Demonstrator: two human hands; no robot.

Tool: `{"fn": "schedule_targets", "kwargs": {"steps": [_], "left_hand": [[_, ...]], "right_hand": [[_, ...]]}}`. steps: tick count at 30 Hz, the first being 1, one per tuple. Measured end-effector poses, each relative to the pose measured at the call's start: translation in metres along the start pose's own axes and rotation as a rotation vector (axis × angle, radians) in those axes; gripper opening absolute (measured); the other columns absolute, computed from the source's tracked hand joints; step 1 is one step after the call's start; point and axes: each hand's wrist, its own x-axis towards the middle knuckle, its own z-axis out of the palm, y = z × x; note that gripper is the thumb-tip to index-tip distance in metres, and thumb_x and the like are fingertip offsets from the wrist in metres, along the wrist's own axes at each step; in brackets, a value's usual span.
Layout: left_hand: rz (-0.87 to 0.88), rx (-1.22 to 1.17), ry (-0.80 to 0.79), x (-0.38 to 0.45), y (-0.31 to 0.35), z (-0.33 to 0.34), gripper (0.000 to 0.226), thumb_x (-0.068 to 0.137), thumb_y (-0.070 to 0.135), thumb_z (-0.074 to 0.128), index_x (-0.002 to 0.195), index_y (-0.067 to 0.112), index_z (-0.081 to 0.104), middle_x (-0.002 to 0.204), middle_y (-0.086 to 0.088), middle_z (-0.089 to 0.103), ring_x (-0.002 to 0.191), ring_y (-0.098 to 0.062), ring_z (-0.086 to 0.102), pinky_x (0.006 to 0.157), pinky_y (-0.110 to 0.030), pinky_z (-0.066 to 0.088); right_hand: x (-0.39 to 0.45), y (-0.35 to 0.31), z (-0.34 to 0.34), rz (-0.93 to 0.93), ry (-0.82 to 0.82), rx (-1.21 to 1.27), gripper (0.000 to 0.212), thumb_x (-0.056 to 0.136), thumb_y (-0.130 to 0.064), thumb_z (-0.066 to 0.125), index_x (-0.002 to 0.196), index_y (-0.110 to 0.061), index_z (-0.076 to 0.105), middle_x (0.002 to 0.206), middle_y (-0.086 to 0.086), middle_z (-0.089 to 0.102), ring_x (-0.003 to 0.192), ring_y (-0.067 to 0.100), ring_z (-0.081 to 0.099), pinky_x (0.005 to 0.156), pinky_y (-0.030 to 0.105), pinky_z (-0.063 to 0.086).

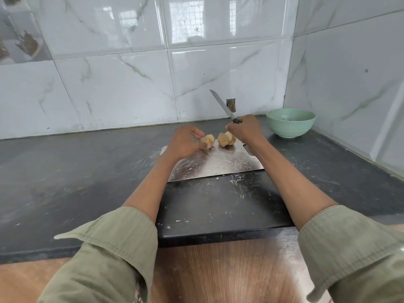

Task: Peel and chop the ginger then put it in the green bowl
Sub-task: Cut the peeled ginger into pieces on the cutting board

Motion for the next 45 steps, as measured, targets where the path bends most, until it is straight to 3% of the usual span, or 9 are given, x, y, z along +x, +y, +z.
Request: {"fn": "schedule_targets", "kwargs": {"steps": [2,5,13,22,30,33,36,41,45], "left_hand": [[0.009,-0.015,0.033,-0.002,0.0,0.001,0.033,0.069,0.026,0.093,0.097,0.018,0.078,0.095,0.006,0.074,0.086,-0.008,0.069,0.077,-0.024,0.054],[0.008,-0.023,0.075,-0.004,0.0,0.003,0.027,0.069,0.025,0.092,0.092,0.017,0.08,0.093,0.007,0.074,0.086,-0.01,0.069,0.078,-0.027,0.054],[0.033,-0.017,0.143,-0.007,0.004,0.006,0.023,0.072,0.022,0.091,0.091,0.013,0.081,0.083,0.014,0.065,0.077,0.005,0.058,0.062,-0.004,0.035],[0.041,-0.136,0.152,-0.011,0.004,0.007,0.022,0.066,0.02,0.098,0.078,0.014,0.081,0.077,0.004,0.076,0.074,-0.01,0.072,0.069,-0.023,0.056],[0.027,-0.135,0.097,-0.009,0.002,0.006,0.03,0.065,0.021,0.097,0.089,0.015,0.08,0.083,0.002,0.078,0.079,-0.015,0.073,0.076,-0.027,0.062],[0.034,-0.127,0.082,-0.009,0.002,0.004,0.03,0.068,0.019,0.096,0.092,0.015,0.08,0.085,0.002,0.077,0.077,-0.009,0.071,0.075,-0.023,0.06],[0.028,-0.12,0.076,-0.012,0.005,0.001,0.029,0.069,0.015,0.093,0.095,0.014,0.079,0.086,0.001,0.077,0.074,-0.005,0.068,0.073,-0.02,0.058],[0.058,-0.126,0.102,-0.025,0.012,-0.008,0.031,0.071,0.012,0.091,0.098,0.015,0.079,0.089,-0.001,0.075,0.074,-0.005,0.064,0.07,-0.014,0.053],[0.062,-0.115,0.046,-0.043,0.0,-0.025,0.035,0.072,0.011,0.092,0.103,0.016,0.078,0.094,0.003,0.077,0.085,-0.011,0.071,0.073,-0.011,0.053]], "right_hand": [[0.002,0.002,-0.001,-0.006,0.012,-0.006,0.006,0.079,-0.021,0.069,0.074,-0.02,0.068,0.066,-0.001,0.058,0.061,0.017,0.05,0.058,0.032,0.038],[0.006,0.008,-0.005,0.0,0.058,-0.045,0.009,0.081,-0.02,0.067,0.083,-0.017,0.075,0.069,0.0,0.062,0.064,0.018,0.054,0.058,0.032,0.04],[0.007,0.013,-0.005,-0.002,0.0,-0.071,0.008,0.084,-0.022,0.07,0.084,-0.017,0.075,0.075,0.001,0.067,0.067,0.017,0.056,0.06,0.03,0.04],[0.004,0.012,0.0,0.004,-0.045,-0.083,0.011,0.082,-0.023,0.071,0.089,-0.02,0.078,0.088,0.004,0.076,0.077,0.021,0.067,0.066,0.034,0.052],[-0.001,0.006,-0.003,-0.02,-0.024,-0.095,0.016,0.085,-0.025,0.067,0.096,-0.023,0.079,0.089,0.0,0.075,0.086,0.022,0.07,0.077,0.042,0.061],[-0.003,0.003,-0.004,-0.049,-0.004,-0.111,0.01,0.086,-0.025,0.065,0.081,-0.023,0.073,0.077,-0.001,0.069,0.074,0.021,0.063,0.066,0.038,0.054],[-0.005,-0.001,-0.004,-0.085,0.016,-0.089,0.018,0.085,-0.029,0.066,0.069,-0.02,0.063,0.066,0.0,0.06,0.063,0.02,0.053,0.059,0.031,0.041],[-0.013,-0.012,-0.002,-0.136,-0.012,-0.044,0.036,0.093,-0.038,0.063,0.084,-0.004,0.073,0.066,0.002,0.059,0.06,0.017,0.052,0.056,0.029,0.038],[-0.028,-0.029,-0.001,-0.205,-0.142,-0.083,0.034,0.096,-0.028,0.057,0.087,0.002,0.069,0.07,0.007,0.06,0.063,0.021,0.053,0.057,0.029,0.039]]}}
